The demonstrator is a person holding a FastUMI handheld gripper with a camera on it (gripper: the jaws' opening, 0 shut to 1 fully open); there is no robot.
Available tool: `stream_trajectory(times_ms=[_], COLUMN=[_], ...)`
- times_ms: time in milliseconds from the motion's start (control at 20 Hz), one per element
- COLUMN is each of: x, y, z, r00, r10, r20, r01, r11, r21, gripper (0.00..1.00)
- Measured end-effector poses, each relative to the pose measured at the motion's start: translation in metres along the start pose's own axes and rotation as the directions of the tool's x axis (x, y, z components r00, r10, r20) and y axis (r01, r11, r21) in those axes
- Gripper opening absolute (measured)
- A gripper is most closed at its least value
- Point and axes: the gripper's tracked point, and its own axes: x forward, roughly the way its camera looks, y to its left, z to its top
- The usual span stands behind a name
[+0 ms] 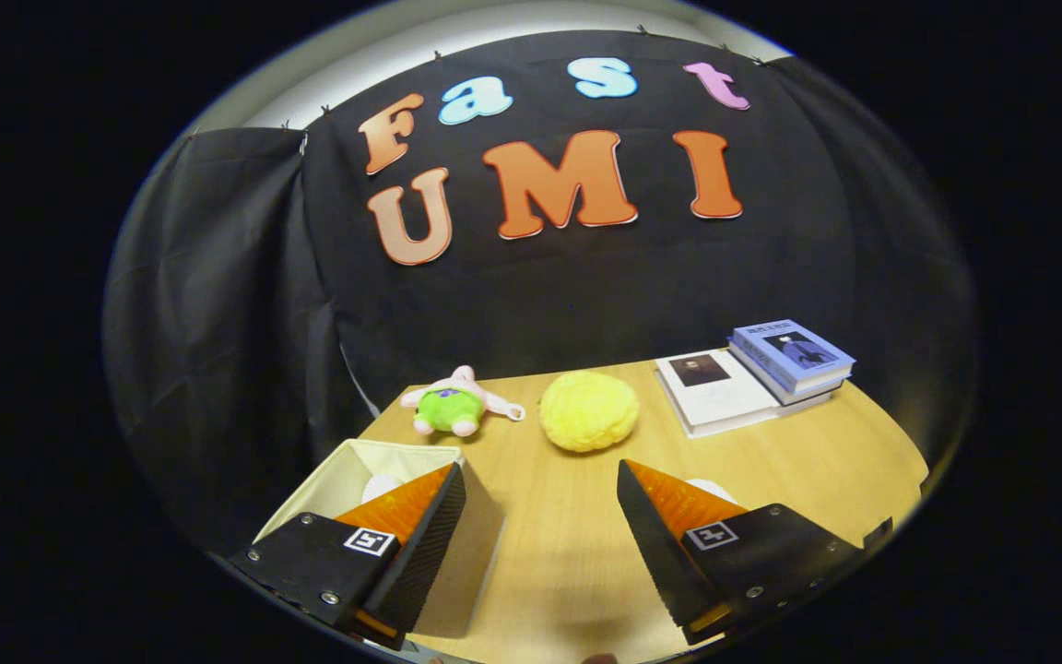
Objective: Open the storage box then place both shoes into the box .Put the left shoe in first, then the right shoe, with the right side of both shoes facing outward in a uniform manner.
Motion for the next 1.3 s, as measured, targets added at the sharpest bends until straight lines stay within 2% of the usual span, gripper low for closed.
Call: stream_trajectory(times_ms=[250, 650, 1100, 1300], x=[-0.006, 0.005, 0.033, 0.04], y=[-0.081, -0.173, -0.194, -0.2], z=[0.0, -0.058, -0.139, -0.159], r00=[0.995, 0.983, 0.958, 0.943], r10=[-0.097, -0.163, -0.132, -0.142], r20=[0.013, -0.091, -0.255, -0.303], r01=[0.096, 0.171, 0.153, 0.162], r11=[0.994, 0.98, 0.986, 0.986], r21=[0.054, 0.1, 0.067, 0.044], gripper=[0.99, 0.98, 0.99, 0.98])
